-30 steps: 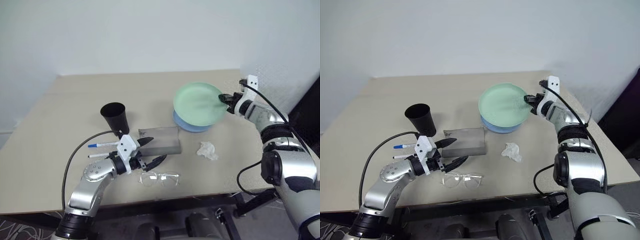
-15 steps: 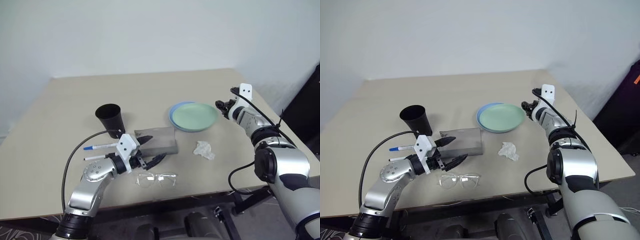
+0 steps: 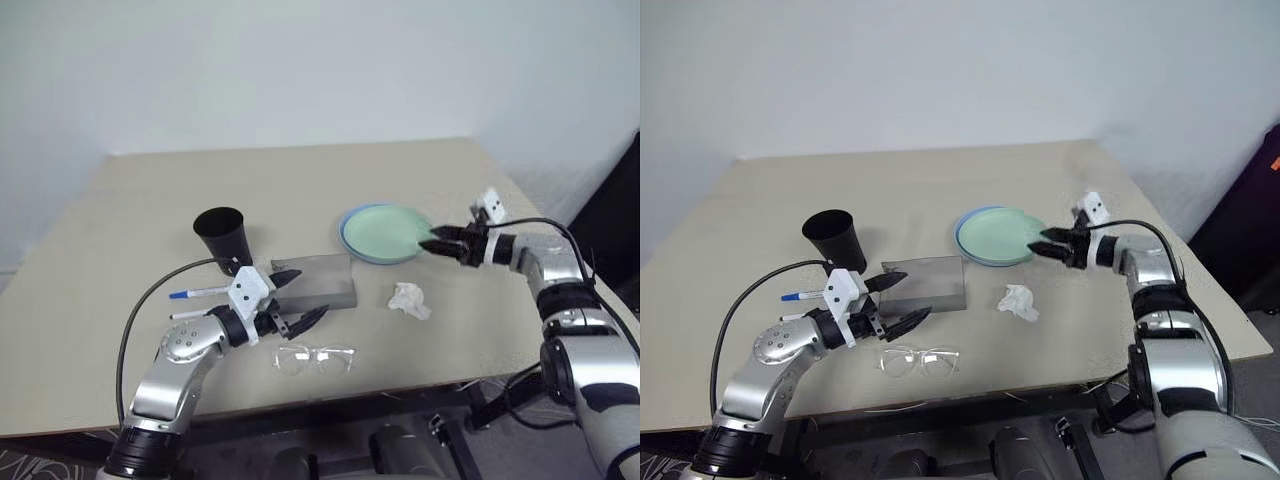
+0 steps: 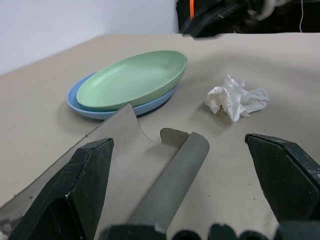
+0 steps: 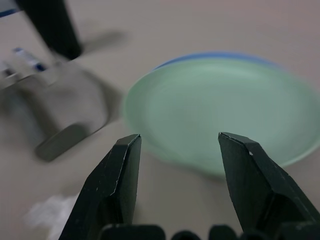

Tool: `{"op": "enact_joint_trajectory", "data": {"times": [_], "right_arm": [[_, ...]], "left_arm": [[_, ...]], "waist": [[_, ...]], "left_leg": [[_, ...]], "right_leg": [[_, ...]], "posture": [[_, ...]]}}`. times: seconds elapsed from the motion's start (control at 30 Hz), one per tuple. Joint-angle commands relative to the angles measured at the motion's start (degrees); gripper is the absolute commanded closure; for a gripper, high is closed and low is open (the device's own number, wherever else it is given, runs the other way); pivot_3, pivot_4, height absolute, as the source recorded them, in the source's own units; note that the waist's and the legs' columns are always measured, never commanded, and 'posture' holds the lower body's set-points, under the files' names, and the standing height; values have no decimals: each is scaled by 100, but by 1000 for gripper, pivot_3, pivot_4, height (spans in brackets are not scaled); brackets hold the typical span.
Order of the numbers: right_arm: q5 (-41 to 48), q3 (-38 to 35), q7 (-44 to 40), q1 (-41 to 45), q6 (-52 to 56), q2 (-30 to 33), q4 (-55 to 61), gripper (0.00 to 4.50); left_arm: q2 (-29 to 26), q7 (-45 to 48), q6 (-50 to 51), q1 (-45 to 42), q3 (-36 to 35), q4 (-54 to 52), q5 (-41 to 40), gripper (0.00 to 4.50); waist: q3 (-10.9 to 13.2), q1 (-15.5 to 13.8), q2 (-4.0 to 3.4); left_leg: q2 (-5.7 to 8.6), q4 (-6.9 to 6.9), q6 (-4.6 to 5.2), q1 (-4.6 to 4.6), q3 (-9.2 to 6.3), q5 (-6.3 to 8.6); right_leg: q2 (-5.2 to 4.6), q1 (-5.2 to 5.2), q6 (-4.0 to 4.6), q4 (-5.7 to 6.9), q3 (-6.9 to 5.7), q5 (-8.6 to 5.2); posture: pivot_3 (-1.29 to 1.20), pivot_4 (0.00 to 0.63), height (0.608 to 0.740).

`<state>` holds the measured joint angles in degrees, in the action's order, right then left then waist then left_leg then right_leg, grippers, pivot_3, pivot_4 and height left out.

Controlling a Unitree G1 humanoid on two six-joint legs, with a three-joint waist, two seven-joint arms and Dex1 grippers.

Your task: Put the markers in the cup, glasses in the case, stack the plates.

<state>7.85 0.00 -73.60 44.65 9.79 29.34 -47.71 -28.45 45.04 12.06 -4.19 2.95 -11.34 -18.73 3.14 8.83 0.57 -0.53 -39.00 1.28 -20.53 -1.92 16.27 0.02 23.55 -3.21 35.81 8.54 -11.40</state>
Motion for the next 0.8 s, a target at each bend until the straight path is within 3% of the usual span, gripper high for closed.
{"op": "enact_joint_trajectory", "data": {"times": [0.03, 0.27, 0.53, 0.8], "right_arm": [[124, 213, -348, -314, 321, 154, 1064, 1842], [29, 598, -294, -991, 617, 155, 1953, 1842], [-354, 860, 455, -845, 76, -127, 1266, 1842], [-214, 793, 402, -734, -88, -102, 1178, 4457]], "left_arm": [[-23, 54, -94, -174, -91, -19, -29, 0], [28, 94, -123, -217, -35, 49, -4, 0], [56, 75, -151, -211, -3, 56, 42, 0], [44, 61, -138, -130, -7, -16, 60, 0]], "waist": [[0, -11, -1], [0, -14, 1], [0, -14, 2], [0, -14, 2]], "left_leg": [[0, -3, 0, 2, 0, 0], [1, -13, -1, -1, 2, 0], [1, -13, -1, -1, 3, 0], [2, -13, 0, -2, 0, 0]], "right_leg": [[0, -1, 0, 1, -1, 0], [-2, -3, 1, 0, -1, 0], [-1, -3, 1, 0, -1, 0], [-2, -4, 1, -2, -1, 0]], "posture": [[0, 0, 740], [0, 0, 740], [0, 0, 740], [0, 0, 740]]}}
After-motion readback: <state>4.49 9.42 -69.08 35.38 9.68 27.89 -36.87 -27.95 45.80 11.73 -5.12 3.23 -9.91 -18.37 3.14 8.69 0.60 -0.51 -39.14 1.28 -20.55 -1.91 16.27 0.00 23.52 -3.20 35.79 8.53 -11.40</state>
